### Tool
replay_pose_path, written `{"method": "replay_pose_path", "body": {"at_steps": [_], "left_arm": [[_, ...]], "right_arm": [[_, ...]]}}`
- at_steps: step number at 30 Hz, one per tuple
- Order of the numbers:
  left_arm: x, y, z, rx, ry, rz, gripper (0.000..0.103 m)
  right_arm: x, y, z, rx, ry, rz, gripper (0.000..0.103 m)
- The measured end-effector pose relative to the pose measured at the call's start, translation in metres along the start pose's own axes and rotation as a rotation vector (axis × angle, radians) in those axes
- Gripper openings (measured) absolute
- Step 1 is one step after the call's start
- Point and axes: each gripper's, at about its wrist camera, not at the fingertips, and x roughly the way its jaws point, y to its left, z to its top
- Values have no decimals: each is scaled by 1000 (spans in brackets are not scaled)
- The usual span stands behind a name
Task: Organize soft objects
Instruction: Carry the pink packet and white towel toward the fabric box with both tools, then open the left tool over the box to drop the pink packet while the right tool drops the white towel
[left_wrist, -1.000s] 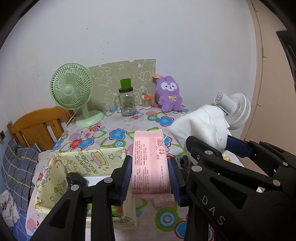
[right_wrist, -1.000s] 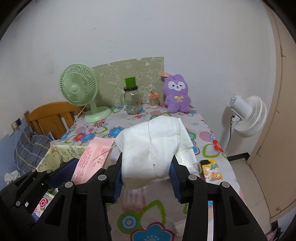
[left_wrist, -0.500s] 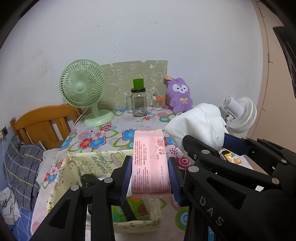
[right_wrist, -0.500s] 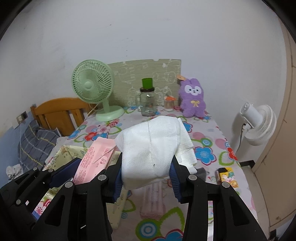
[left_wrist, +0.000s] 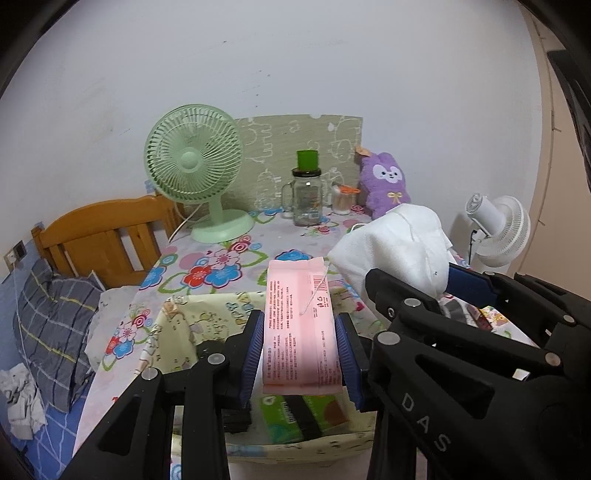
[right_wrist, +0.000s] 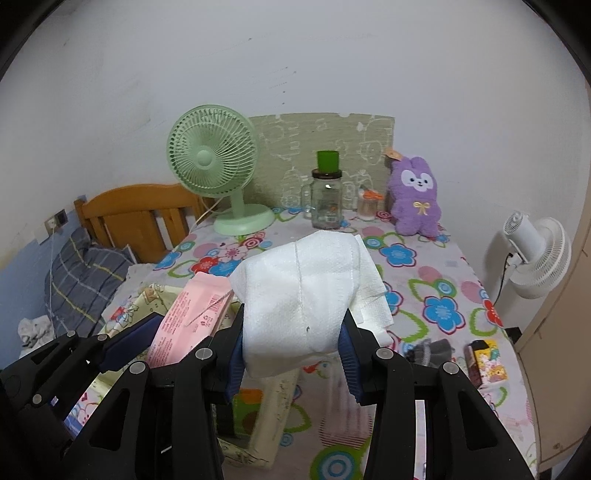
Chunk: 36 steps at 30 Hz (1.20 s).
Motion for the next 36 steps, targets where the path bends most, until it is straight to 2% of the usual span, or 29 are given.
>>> {"method": "replay_pose_path", "body": {"at_steps": [17,32,36], "left_arm": [[17,40,-17,-33,49,76,40],[40,67,-35,-46,128,119,41],[41,74,-37,-65,150,110,57]], "right_arm": [[34,39,-7,-30,62,83,47],[64,63,-20,-61,157,107,47],[70,69,-21,-70,181,126,48]]}}
